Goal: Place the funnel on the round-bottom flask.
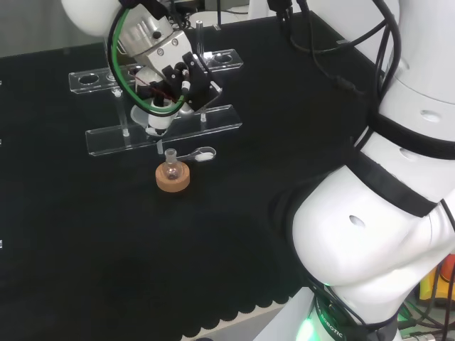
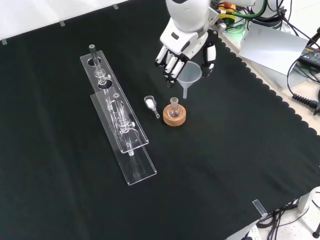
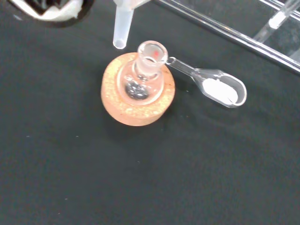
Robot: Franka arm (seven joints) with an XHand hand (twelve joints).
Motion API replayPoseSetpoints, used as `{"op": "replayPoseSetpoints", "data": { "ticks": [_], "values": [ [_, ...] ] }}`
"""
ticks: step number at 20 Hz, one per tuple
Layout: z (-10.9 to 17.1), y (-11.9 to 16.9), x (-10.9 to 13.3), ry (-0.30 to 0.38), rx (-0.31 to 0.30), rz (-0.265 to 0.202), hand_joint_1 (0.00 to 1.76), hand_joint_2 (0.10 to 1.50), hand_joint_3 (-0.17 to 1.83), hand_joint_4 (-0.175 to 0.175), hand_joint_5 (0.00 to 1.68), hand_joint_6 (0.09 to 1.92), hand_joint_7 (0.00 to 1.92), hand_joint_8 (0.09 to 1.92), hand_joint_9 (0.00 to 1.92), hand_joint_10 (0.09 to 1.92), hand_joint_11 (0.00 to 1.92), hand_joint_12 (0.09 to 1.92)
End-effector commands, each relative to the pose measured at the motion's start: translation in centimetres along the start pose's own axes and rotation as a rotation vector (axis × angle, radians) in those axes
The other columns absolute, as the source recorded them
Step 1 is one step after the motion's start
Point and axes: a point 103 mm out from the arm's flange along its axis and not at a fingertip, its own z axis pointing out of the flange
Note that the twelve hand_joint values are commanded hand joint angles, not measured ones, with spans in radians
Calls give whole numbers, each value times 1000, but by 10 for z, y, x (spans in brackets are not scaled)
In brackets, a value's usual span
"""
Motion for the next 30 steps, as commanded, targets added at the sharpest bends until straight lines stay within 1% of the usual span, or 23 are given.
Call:
{"op": "replayPoseSetpoints", "data": {
  "ticks": [1,3,6,8,9,10,15,18,19,21,24,26,27,28,29,30],
  "values": [
    [13,12,-26,12,30,60,876,684,719,-11,542,645,520,753,963,678,440,1352],
    [9,13,-21,4,29,71,876,684,720,-11,543,645,520,753,962,678,439,1351],
    [4,13,-17,18,20,61,876,684,720,-12,544,646,519,753,961,678,438,1351],
    [5,12,-20,25,12,68,876,684,720,-12,544,646,519,754,960,678,438,1351],
    [9,10,-31,31,17,91,876,683,721,-12,545,646,519,754,960,678,438,1351],
    [10,10,-34,35,15,90,876,683,721,-12,545,647,519,754,960,679,438,1351],
    [10,9,-35,56,3,60,876,683,721,-12,545,647,519,754,958,679,438,1350],
    [9,11,-28,35,7,51,876,683,722,-12,546,648,519,754,958,679,439,1350],
    [11,11,-32,46,2,38,876,683,722,-12,546,648,519,754,958,680,439,1350],
    [12,11,-34,49,1,38,876,683,722,-12,547,648,519,755,957,680,438,1350],
    [11,13,-28,42,6,44,876,683,722,-12,548,649,518,755,957,680,438,1350],
    [12,12,-33,58,0,38,876,683,722,-12,548,650,518,755,957,680,438,1350],
    [13,12,-34,47,3,49,876,683,722,-12,548,650,518,755,957,680,438,1350],
    [13,12,-33,24,2,35,877,683,722,-12,548,650,519,755,957,680,439,1350],
    [12,13,-31,15,8,47,877,683,723,-12,548,650,519,755,956,680,439,1350],
    [13,13,-33,26,4,44,877,683,723,-12,548,651,519,755,956,680,440,1350]
  ]
}}
